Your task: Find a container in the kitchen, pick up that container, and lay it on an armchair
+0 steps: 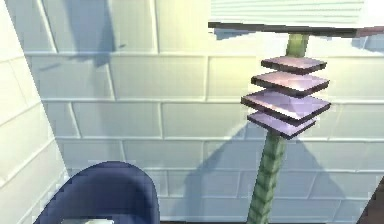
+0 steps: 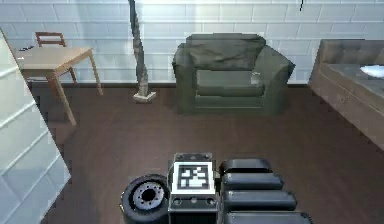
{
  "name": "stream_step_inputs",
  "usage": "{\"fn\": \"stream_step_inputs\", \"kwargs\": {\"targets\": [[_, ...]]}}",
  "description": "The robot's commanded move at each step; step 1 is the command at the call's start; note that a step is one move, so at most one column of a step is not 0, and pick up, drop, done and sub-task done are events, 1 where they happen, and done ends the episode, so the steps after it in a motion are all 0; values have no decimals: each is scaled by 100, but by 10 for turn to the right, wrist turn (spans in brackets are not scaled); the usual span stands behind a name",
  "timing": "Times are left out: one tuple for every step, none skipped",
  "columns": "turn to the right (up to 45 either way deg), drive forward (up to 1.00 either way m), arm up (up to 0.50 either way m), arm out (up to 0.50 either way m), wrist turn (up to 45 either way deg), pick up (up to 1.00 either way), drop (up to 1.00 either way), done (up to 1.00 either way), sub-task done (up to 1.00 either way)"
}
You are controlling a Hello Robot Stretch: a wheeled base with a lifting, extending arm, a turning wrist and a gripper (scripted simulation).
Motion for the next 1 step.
{"fn": "stream_step_inputs", "kwargs": {"targets": [[-450,0,0,0,0,0,0,0,0]]}}
